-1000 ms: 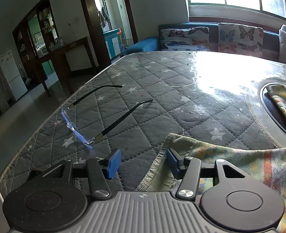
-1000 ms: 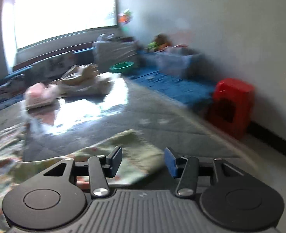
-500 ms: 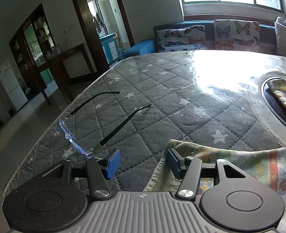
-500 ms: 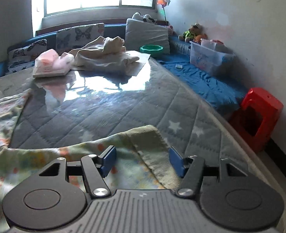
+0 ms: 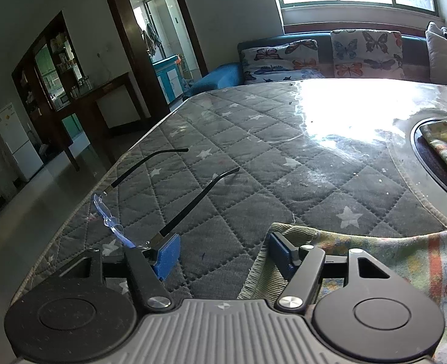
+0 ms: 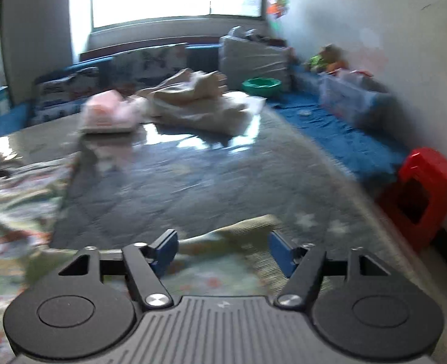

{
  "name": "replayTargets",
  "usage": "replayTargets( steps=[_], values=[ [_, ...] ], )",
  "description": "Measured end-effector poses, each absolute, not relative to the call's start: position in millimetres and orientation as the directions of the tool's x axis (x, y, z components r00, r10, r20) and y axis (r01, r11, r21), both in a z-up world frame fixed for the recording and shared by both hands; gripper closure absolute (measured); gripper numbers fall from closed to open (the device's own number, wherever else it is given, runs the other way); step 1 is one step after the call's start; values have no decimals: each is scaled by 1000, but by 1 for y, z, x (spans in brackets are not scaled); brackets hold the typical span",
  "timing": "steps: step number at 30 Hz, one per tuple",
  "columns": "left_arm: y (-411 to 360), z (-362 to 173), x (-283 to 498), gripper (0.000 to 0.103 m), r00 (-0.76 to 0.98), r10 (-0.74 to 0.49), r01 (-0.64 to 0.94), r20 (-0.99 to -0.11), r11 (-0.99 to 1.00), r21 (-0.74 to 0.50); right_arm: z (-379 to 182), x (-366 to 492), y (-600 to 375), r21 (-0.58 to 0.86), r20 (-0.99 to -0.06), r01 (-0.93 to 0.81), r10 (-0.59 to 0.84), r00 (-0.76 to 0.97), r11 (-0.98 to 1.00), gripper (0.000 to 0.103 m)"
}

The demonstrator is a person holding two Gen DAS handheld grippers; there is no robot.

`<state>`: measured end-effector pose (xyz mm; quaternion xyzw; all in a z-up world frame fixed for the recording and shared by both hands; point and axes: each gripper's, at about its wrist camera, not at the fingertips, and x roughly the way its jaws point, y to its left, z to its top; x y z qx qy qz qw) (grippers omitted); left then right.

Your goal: Fold clothes

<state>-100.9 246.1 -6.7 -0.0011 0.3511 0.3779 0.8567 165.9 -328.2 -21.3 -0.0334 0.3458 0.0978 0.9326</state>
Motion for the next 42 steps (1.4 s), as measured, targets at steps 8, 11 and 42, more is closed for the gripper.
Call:
replayTargets(
  steps=[8, 11, 42],
  values=[
    [223, 14, -108, 35, 535, 603, -627, -592, 753, 199, -30, 159, -317, -18, -669, -229, 159, 726, 973, 20],
    [201, 23, -105, 35, 606, 530, -569, -593, 810, 142, -26, 153, -313, -23, -664, -246, 169, 728, 969, 14],
    [99, -13, -110, 31, 768, 79, -136, -635, 990, -41, -39, 107, -293, 17, -677, -350, 269, 686, 937, 0]
  ],
)
